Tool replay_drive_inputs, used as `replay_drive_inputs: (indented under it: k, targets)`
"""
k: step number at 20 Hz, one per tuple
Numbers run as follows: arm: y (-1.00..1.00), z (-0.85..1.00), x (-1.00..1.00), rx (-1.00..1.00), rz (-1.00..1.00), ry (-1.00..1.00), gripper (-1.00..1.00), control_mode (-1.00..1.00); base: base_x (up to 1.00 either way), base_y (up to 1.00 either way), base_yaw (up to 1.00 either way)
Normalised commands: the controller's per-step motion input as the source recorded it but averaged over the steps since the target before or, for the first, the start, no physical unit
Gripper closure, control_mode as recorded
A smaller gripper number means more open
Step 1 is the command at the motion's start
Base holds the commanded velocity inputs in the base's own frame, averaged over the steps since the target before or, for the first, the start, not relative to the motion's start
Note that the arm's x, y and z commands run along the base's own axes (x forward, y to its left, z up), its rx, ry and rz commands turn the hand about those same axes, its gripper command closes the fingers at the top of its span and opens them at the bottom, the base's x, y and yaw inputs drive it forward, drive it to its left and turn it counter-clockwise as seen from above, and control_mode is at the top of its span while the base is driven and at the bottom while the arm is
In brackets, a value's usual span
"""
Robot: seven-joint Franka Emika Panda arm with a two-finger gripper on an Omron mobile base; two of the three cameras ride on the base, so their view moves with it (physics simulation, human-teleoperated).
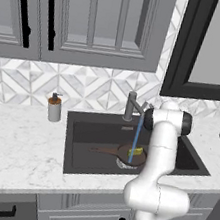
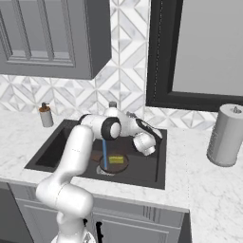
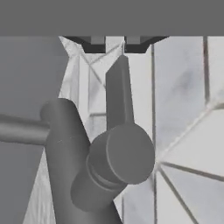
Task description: Pick the pan and sponge and place them into the sink. Then turn on the water.
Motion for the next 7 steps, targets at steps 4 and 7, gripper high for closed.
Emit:
replay_drive_inputs:
  k: [4, 7]
  targets:
    - [-0.61, 1.00, -0.39, 0.26, 0.00, 0.00, 1.00, -1.00, 0.00, 0.00, 0.00]
    - [-0.29, 1.00, -0.96, 0.08, -0.01, -0.14, 1.00, -1.00, 0.00, 0.00, 0.00]
